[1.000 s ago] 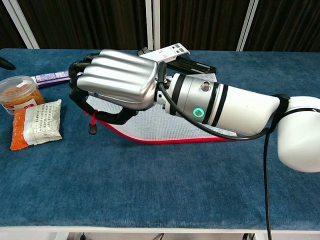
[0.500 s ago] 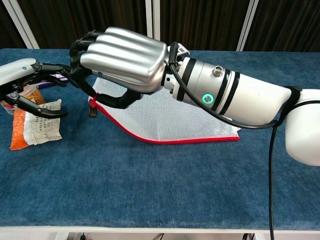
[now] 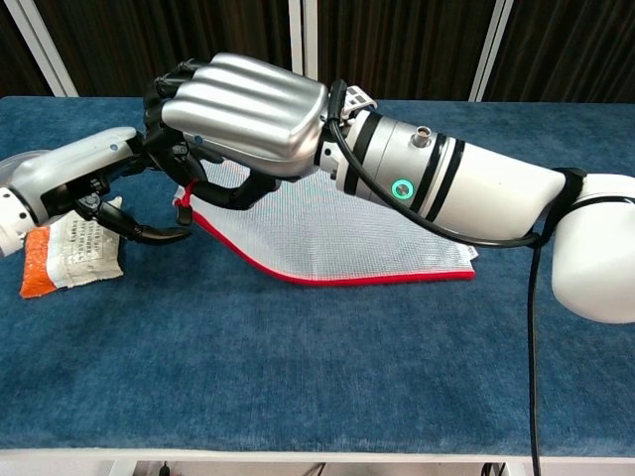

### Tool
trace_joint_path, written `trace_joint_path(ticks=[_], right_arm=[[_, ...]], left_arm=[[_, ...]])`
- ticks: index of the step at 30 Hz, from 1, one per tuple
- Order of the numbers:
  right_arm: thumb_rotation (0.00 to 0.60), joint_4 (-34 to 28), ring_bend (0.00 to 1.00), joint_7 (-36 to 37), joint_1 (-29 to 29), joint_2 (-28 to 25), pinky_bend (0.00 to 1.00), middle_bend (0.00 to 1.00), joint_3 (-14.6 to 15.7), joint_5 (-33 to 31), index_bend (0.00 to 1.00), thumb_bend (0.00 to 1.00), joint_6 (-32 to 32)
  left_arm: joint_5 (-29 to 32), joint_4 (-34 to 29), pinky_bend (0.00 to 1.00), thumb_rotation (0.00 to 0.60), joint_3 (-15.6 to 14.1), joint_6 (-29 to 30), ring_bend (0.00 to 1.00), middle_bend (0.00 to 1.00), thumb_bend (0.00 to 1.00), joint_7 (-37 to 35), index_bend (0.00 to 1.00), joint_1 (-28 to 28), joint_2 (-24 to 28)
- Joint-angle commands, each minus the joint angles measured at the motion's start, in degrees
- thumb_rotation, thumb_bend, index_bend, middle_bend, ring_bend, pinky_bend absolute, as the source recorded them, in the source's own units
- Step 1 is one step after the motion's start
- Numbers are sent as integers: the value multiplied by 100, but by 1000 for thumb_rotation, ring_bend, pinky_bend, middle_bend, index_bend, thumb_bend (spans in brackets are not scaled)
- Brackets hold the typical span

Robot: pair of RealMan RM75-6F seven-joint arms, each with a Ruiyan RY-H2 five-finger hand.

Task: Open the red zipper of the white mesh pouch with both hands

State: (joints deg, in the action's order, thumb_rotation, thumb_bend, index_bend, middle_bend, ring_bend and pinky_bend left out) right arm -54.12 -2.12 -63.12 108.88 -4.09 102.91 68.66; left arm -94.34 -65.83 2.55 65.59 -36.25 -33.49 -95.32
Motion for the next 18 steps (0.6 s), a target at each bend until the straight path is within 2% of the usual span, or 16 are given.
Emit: trace_joint_path(ticks=[1, 12, 18], right_arm=[[600, 15, 166, 17, -2, 6, 206, 391, -1, -2, 819, 477, 11], [600, 43, 166, 61, 1, 1, 207, 392, -1, -15, 823, 477, 39], [600, 28, 166, 77, 30, -13, 207, 393, 16, -27, 831, 477, 58]], left_arm=[[27, 95, 170, 600, -29, 19, 90, 148, 250, 18, 443, -29, -79], [85, 312, 170, 600, -129, 54, 91, 149, 300, -47, 493, -87, -212], [171, 339, 170, 600, -153, 102, 96, 202, 336, -378, 610, -62, -280]])
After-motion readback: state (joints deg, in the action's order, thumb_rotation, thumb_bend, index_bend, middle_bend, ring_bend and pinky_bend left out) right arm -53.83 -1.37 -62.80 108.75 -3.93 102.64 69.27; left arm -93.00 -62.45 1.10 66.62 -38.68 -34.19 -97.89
